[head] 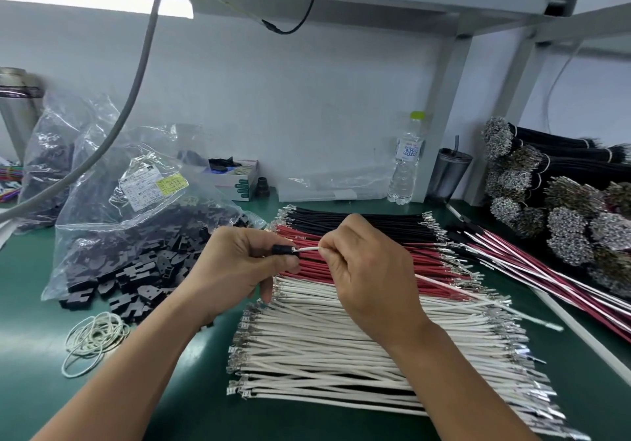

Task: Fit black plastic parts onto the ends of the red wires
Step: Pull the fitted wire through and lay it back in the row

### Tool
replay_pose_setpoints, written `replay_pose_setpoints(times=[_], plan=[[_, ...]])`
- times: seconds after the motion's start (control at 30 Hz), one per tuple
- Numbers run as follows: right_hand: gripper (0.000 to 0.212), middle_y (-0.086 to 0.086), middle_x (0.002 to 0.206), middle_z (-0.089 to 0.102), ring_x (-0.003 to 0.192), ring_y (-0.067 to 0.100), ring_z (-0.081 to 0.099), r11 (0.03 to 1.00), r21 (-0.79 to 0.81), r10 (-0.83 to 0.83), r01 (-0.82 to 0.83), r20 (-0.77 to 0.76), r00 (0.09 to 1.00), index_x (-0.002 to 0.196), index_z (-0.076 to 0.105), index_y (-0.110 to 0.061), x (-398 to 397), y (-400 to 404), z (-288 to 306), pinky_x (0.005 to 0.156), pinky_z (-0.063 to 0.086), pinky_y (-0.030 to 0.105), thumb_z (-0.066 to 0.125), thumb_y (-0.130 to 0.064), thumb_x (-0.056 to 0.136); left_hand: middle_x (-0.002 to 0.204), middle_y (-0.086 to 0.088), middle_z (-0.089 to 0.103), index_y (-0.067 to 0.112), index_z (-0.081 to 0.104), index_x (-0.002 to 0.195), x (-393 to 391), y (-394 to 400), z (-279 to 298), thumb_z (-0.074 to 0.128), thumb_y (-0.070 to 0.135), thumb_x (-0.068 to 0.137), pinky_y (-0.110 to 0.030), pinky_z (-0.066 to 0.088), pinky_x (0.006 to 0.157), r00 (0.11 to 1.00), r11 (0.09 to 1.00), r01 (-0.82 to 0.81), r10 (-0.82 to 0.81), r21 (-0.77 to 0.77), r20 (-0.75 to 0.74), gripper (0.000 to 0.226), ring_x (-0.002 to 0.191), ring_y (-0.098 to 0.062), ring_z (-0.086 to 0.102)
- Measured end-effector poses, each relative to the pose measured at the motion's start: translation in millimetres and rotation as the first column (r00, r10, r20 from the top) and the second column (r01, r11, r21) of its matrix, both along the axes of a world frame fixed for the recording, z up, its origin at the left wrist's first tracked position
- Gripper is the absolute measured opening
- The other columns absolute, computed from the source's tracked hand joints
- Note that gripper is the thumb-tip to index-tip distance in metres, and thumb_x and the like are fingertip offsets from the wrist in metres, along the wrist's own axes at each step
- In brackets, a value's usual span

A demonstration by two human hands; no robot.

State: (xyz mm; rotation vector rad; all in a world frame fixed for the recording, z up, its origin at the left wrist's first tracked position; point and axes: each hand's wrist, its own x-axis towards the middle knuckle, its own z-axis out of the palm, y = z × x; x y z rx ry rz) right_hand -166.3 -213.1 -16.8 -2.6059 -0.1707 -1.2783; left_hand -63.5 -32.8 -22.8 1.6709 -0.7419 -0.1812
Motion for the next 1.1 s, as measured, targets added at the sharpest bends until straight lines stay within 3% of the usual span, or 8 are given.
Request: replay_pose_setpoints(times=[0.13, 0.3, 0.5, 0.6, 0.83, 0.97, 1.03, 1.1], plan=[[0.006, -0.014, 0.084, 0.055, 0.076, 0.009, 0.056, 0.937, 0.321, 0.174, -0.135, -0.095, 0.98, 0.089, 0.07, -0.019, 4.5, -2.8, -8.6, 0.064, 0.046, 0.023, 0.068, -0.018, 0.095, 0.075, -0.008, 0.079, 0.016, 0.084, 0.091, -2.4, 1.1, -0.1, 0.083, 0.022, 0.079, -0.024, 0.048, 0.043, 0.996, 0.997, 0.078, -0.08, -0.027, -0.044, 0.014, 0.044, -0.018, 0.061], [0.004, -0.016, 0.082, 0.056, 0.079, 0.008, 0.058, 0.918, 0.377, 0.191, -0.124, -0.144, 0.971, 0.088, 0.073, -0.02, 5.7, -6.7, -11.8, 0.066, 0.041, 0.014, 0.073, -0.02, 0.091, 0.067, -0.006, 0.077, 0.015, 0.084, 0.091, -2.6, -2.5, -0.3, 0.083, 0.017, 0.08, -0.025, 0.05, 0.044, 0.998, 0.999, 0.04, -0.041, -0.037, -0.039, 0.011, 0.041, -0.016, 0.06], [0.008, -0.012, 0.082, 0.052, 0.069, 0.007, 0.052, 0.964, 0.221, 0.17, -0.148, -0.085, 0.982, 0.084, 0.07, -0.014, 6.2, 4.9, -9.1, 0.06, 0.048, 0.035, 0.072, -0.018, 0.091, 0.076, -0.03, 0.073, 0.019, 0.085, 0.094, -3.7, -0.8, -0.8, 0.084, 0.029, 0.073, -0.027, 0.049, 0.045, 0.995, 0.996, 0.082, -0.083, -0.025, -0.049, 0.023, 0.043, -0.024, 0.06], [0.009, -0.01, 0.082, 0.052, 0.068, 0.008, 0.052, 0.969, 0.196, 0.171, -0.153, -0.077, 0.982, 0.084, 0.069, -0.015, 6.1, 3.2, -10.1, 0.059, 0.048, 0.039, 0.07, -0.019, 0.091, 0.075, -0.033, 0.072, 0.02, 0.085, 0.094, -3.5, -2.3, -1.3, 0.084, 0.032, 0.07, -0.029, 0.047, 0.047, 0.996, 0.996, 0.077, -0.079, -0.033, -0.052, 0.026, 0.043, -0.025, 0.059], [0.013, -0.013, 0.089, 0.058, 0.082, 0.007, 0.052, 0.998, 0.019, 0.063, -0.065, 0.068, 0.996, 0.093, 0.071, -0.023, 0.8, -4.7, 5.2, 0.068, 0.045, 0.027, 0.065, -0.034, 0.096, 0.069, -0.012, 0.076, 0.009, 0.083, 0.094, -3.7, -4.4, 0.8, 0.08, 0.018, 0.071, -0.023, 0.047, 0.042, 0.995, 0.969, 0.028, -0.05, -0.244, -0.088, 0.025, 0.04, -0.021, 0.055], [0.023, -0.018, 0.103, 0.057, 0.094, 0.002, 0.054, 1.0, 0.015, -0.024, 0.027, -0.133, 0.991, 0.115, 0.067, -0.028, -7.5, -24.3, 13.2, 0.078, 0.046, 0.026, 0.059, -0.04, 0.099, 0.091, -0.018, 0.079, 0.004, 0.079, 0.105, 8.8, 1.9, 0.4, 0.076, 0.016, 0.074, -0.024, 0.051, 0.044, 0.971, 0.912, -0.07, -0.03, -0.404, -0.236, 0.033, 0.044, -0.02, 0.056], [0.015, -0.015, 0.091, 0.06, 0.082, 0.003, 0.056, 0.998, 0.069, 0.002, 0.0, -0.023, 1.0, 0.107, 0.073, -0.023, -15.1, -32.9, 29.0, 0.07, 0.047, 0.025, 0.062, -0.03, 0.099, 0.102, -0.014, 0.079, 0.01, 0.077, 0.115, 9.9, 2.7, 1.2, 0.083, 0.023, 0.075, -0.025, 0.056, 0.05, 0.969, 0.914, -0.046, -0.057, -0.403, -0.24, 0.043, 0.053, -0.021, 0.065], [0.012, -0.012, 0.081, 0.059, 0.072, 0.003, 0.053, 0.992, 0.126, -0.014, -0.012, 0.209, 0.978, 0.101, 0.074, -0.019, -21.9, -45.6, 57.1, 0.064, 0.042, 0.019, 0.065, -0.025, 0.097, 0.116, -0.01, 0.077, 0.021, 0.074, 0.123, 9.8, 4.6, 2.3, 0.086, 0.033, 0.077, -0.029, 0.061, 0.058, 0.968, 0.926, 0.026, -0.118, -0.376, -0.222, 0.049, 0.069, -0.023, 0.073]])
